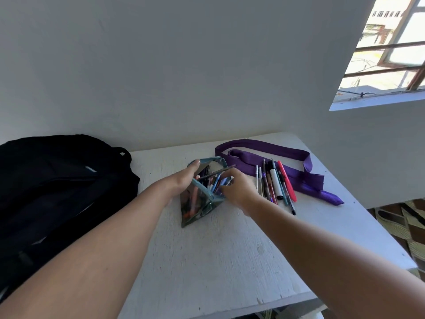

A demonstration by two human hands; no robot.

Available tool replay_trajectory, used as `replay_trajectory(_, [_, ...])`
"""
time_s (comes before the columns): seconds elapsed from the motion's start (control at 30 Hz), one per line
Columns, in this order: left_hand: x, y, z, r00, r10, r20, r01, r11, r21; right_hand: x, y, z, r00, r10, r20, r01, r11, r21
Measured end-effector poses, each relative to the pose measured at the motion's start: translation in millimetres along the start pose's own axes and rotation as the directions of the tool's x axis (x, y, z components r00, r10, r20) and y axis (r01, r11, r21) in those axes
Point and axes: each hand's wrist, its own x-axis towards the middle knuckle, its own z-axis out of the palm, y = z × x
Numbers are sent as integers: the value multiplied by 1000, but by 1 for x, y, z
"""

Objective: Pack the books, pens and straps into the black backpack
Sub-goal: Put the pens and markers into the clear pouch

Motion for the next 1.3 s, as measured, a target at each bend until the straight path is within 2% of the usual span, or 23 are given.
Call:
replay_trajectory(0.2, [-1,-7,-5,999,-31,-22,30,999,-22,0,-1,19,990,-139,-18,137,943,304])
replay_trajectory(0.3, [0,-12,-7,998,-35,-50,32,998,-60,0,-4,21,990,-114,-83,135,932,336])
replay_trajectory(0.4, [-2,-12,-7,999,-18,-43,15,998,-68,6,0,23,995,-9,-100,37,960,277])
replay_trajectory(0.53, [-2,-13,-7,999,-20,-44,17,998,-68,12,-1,23,996,-87,-7,87,995,-50])
replay_trajectory(0.67, [1,-14,-9,999,-32,-41,29,998,-64,10,-9,20,983,-174,-55,161,971,-177])
replay_trajectory(0.77, [6,-15,-11,997,-62,-36,61,997,-43,2,-9,20,931,-324,-170,303,943,-134])
replay_trajectory(0.83, [10,-16,-12,997,-77,-26,76,996,-41,-3,-12,25,907,-404,-117,393,914,-107])
replay_trajectory(0.93, [7,-13,-11,998,-54,-20,53,997,-57,-2,-17,32,922,-383,60,386,921,-51])
replay_trajectory(1.0, [2,-10,-10,999,-45,-21,44,997,-66,1,-19,33,919,-376,119,384,921,-57])
replay_trajectory(1.07, [0,-10,-10,998,-55,-26,52,994,-91,2,-17,32,912,-387,134,399,914,-79])
replay_trajectory(1.13, [0,-8,-10,997,-74,-29,70,990,-125,-1,-13,32,923,-374,91,375,927,2])
replay_trajectory(1.2, [6,-9,-9,995,-50,-91,34,985,-171,-6,-11,32,936,-351,29,348,933,88])
replay_trajectory(1.3, [18,-10,-11,932,122,-341,-183,971,-154,-4,-12,33,948,-318,13,316,945,82])
